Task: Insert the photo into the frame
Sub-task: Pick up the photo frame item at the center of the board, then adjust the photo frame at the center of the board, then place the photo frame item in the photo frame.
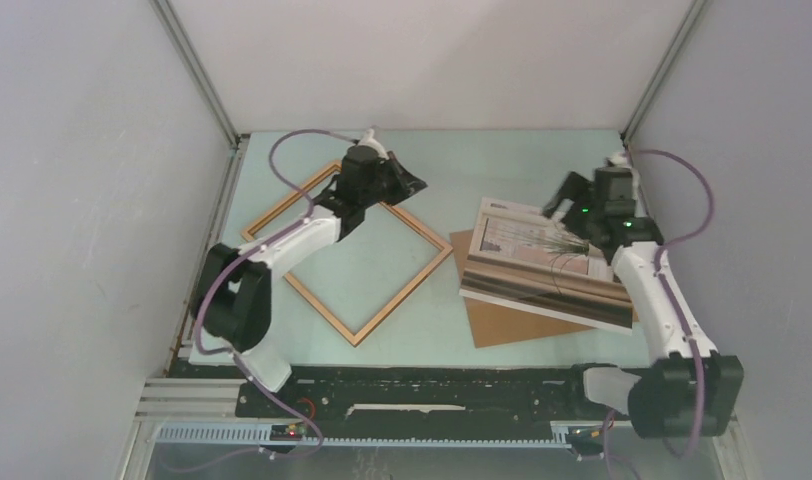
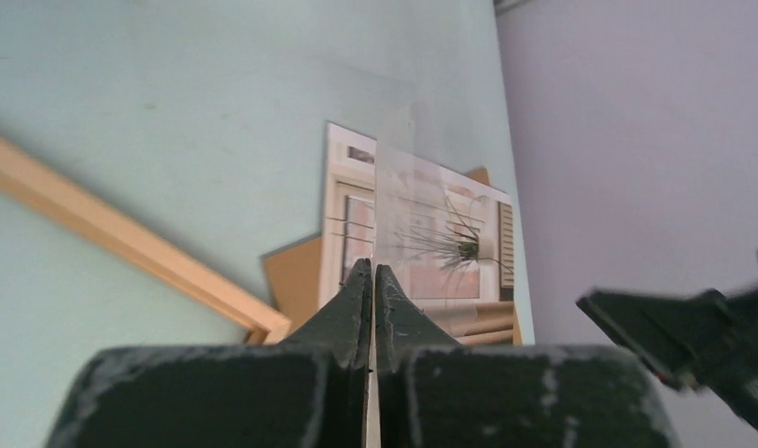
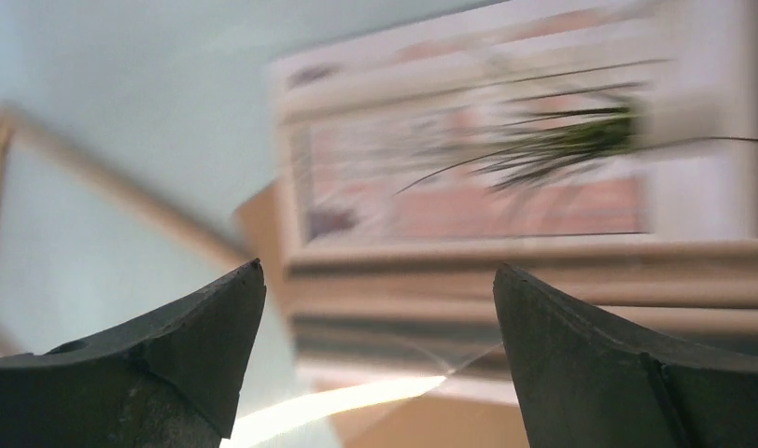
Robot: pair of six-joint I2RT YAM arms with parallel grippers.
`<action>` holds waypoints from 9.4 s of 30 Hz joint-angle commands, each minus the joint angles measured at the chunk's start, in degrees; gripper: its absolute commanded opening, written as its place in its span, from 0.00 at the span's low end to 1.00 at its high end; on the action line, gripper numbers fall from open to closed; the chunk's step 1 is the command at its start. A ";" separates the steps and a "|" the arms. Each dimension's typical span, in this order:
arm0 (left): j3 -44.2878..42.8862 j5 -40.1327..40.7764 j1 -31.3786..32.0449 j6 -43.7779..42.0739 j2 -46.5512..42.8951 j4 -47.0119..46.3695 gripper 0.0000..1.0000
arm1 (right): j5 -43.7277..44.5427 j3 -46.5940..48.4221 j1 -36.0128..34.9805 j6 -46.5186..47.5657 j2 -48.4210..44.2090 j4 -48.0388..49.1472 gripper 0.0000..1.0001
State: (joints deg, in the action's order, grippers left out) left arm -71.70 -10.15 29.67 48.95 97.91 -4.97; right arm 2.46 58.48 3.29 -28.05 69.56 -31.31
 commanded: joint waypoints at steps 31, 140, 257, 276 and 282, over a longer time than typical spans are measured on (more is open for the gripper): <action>28.86 6.10 -5.50 11.92 -33.35 -4.84 0.00 | -29.27 -46.56 -23.94 -45.60 -16.78 46.20 0.99; 39.28 22.79 -29.49 11.05 -47.75 36.90 0.96 | -58.04 28.31 -20.54 -9.59 34.41 32.80 0.00; 28.83 -12.00 -52.74 -21.91 -12.42 34.59 0.22 | -57.29 21.94 -29.10 -44.61 56.03 70.11 0.00; 28.50 -10.80 -52.93 -22.22 -12.39 34.93 0.00 | -55.40 18.03 -28.79 -45.29 54.74 71.69 0.00; 28.50 -11.02 -52.96 -22.35 -12.31 34.95 0.00 | -55.85 17.72 -28.44 -45.98 54.75 72.76 0.00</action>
State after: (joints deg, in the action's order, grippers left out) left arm -43.79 -21.26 -22.68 27.00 85.95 29.74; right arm -53.10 76.18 -25.56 -72.99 128.57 37.82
